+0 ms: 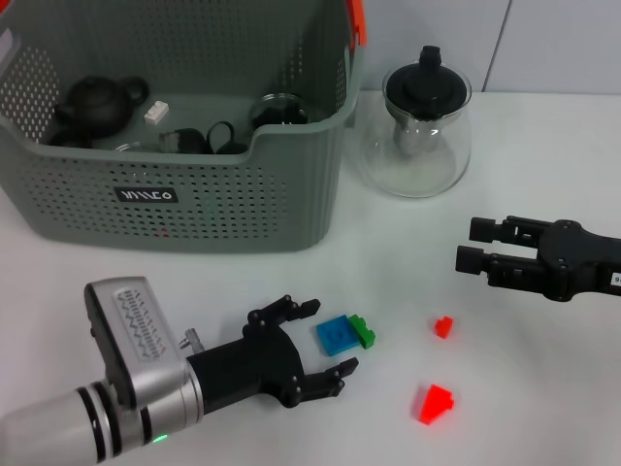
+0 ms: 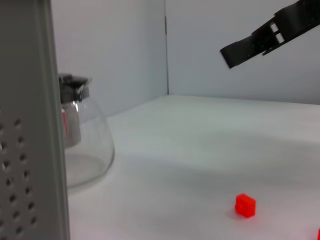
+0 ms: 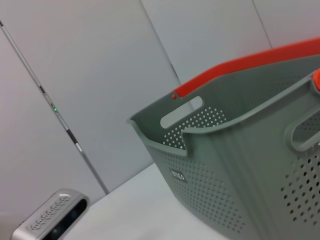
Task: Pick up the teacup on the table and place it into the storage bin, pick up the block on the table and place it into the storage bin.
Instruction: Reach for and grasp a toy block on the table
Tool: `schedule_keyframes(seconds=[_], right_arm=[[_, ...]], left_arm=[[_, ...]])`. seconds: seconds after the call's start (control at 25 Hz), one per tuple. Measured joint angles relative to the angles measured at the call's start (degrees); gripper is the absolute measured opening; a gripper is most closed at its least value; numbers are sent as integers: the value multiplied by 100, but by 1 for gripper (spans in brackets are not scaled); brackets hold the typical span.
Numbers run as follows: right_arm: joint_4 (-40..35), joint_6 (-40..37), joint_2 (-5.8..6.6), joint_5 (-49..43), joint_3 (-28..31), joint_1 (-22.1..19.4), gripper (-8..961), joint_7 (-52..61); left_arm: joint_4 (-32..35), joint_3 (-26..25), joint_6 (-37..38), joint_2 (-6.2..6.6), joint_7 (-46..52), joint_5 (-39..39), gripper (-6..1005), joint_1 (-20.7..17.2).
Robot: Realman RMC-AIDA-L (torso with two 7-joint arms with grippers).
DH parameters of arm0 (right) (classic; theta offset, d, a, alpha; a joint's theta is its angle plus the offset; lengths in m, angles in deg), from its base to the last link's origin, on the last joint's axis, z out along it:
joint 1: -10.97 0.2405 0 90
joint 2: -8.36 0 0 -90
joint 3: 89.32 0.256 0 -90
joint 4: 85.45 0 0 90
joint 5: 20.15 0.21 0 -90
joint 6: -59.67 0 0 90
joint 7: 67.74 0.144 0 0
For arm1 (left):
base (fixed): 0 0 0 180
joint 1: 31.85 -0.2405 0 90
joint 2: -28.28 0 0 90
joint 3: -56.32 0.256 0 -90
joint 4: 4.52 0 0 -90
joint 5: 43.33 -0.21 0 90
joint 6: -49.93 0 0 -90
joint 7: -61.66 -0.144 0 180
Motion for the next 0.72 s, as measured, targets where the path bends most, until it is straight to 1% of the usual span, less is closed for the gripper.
schedule_keyframes(seconds=[0.04,0.2,0.68,0.72], right_arm=[[0,2,-1,0,0,-2,732,1],[0,12,-3,-7,0,-5,731,3],[0,17,-4,-8,0,13,733,12],[0,17,-4,-8,0,15,733,12]], left_arm=[[-8,96,-143,4,377,-2,860,81],[24,233,-261,14,733,-4,859,152],[81,303,-285,0,690,-7,856,211],[108,297,-285,0,653,-2,794,208]])
